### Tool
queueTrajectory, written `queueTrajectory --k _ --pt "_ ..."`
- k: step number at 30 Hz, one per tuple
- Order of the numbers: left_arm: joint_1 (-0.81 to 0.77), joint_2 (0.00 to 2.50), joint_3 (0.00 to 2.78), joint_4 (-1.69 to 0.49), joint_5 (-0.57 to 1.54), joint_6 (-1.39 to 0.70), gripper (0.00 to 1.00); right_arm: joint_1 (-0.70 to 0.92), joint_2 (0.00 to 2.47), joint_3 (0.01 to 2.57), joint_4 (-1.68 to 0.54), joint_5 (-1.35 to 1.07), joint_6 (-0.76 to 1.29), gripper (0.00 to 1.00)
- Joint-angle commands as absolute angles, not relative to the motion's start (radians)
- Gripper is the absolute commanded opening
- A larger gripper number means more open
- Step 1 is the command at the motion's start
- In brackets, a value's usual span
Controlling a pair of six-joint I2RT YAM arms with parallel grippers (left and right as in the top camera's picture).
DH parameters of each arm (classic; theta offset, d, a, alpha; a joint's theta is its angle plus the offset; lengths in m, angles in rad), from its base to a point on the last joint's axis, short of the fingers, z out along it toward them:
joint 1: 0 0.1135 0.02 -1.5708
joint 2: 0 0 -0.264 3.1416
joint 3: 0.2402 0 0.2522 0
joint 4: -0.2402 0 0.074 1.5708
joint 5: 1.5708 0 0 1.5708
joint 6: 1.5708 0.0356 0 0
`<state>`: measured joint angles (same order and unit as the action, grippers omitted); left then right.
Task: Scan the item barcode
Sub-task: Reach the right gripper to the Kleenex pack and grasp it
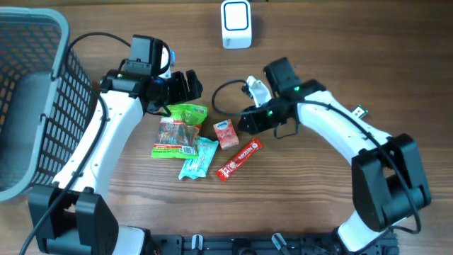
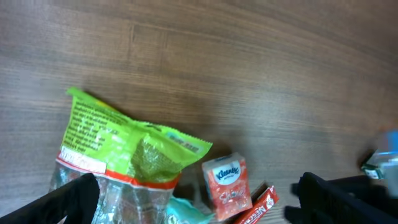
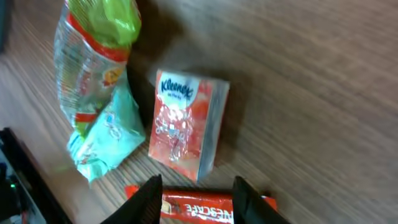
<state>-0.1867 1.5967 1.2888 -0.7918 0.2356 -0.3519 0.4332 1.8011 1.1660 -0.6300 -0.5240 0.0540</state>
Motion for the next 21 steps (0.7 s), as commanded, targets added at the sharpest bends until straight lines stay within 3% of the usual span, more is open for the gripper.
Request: queueTrajectory --k 1,10,14,16,21 --pt "-0.183 1.582 1.291 -0.771 0.237 -0.347 1.00 0.471 1.808 1.140 -0.594 -0.530 0.092 0.37" --pt "-0.145 1.584 1.290 -0.800 0.181 -0.359 1.00 0.529 1.810 1.140 -0.524 -0.411 0.213 0.27" --pt "-0.111 1.584 1.287 -0.836 0.181 -0.359 1.00 0.530 1.818 1.139 -0.524 -0.411 0.213 0.29" --pt "-0.094 1.587 1.280 -0.838 0.181 -0.359 1.00 0.530 1.842 1.139 -0.522 -0.419 0.213 0.34" --pt "-0.092 1.612 1.280 -0.842 0.181 -0.359 1.00 0.530 1.860 1.139 -0.516 -0.436 0.255 0.34"
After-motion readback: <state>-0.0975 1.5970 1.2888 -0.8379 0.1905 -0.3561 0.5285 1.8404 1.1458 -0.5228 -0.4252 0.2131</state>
